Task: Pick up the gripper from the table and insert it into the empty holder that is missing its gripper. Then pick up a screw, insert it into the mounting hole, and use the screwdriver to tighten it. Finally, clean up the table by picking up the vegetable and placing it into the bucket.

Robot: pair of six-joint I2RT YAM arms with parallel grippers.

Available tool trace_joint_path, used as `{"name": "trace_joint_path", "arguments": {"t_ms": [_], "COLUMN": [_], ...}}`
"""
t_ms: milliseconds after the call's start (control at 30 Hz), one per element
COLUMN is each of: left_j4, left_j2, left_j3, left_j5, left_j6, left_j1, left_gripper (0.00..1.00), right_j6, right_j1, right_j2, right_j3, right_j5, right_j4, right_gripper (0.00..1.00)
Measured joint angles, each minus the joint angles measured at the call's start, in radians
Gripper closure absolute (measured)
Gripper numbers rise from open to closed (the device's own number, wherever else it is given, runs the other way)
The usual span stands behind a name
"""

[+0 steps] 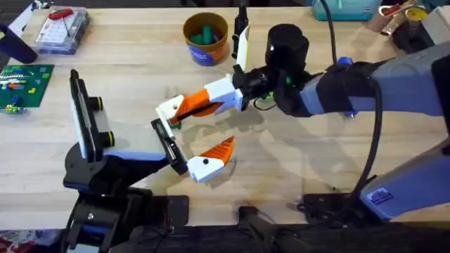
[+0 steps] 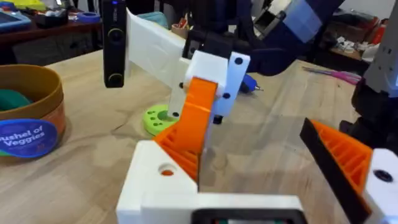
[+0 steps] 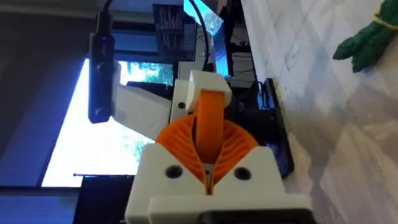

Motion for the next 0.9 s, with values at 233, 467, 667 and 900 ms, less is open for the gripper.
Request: {"name": "trace_joint_path", "arguments": {"t_ms": [233, 467, 667, 900], "left_j4": [0.000, 0.000, -0.003, -0.002], "left_j2": [0.000, 0.000, 0.000, 0.000], "left_j3": [0.000, 0.000, 0.000, 0.000], "left_j5": [0.003, 0.003, 0.003, 0.003], "left_j6": [0.000, 0.000, 0.000, 0.000], "left_j1": [0.000, 0.000, 0.000, 0.000], "left_gripper": [0.010, 0.010, 0.010, 0.010], "right_j6": [-0.009, -0.013, -0.018, -0.022], "right_j1": [0.000, 0.000, 0.000, 0.000], "right_j2": [0.000, 0.000, 0.000, 0.000], "right_j3": [0.000, 0.001, 0.007, 0.008], "right_j5": [-0.005, -0.008, -0.011, -0.012], "right_j4": [0.000, -0.005, -0.031, -0.031], "right_gripper": [0.987, 0.985, 0.986, 0.986]}}
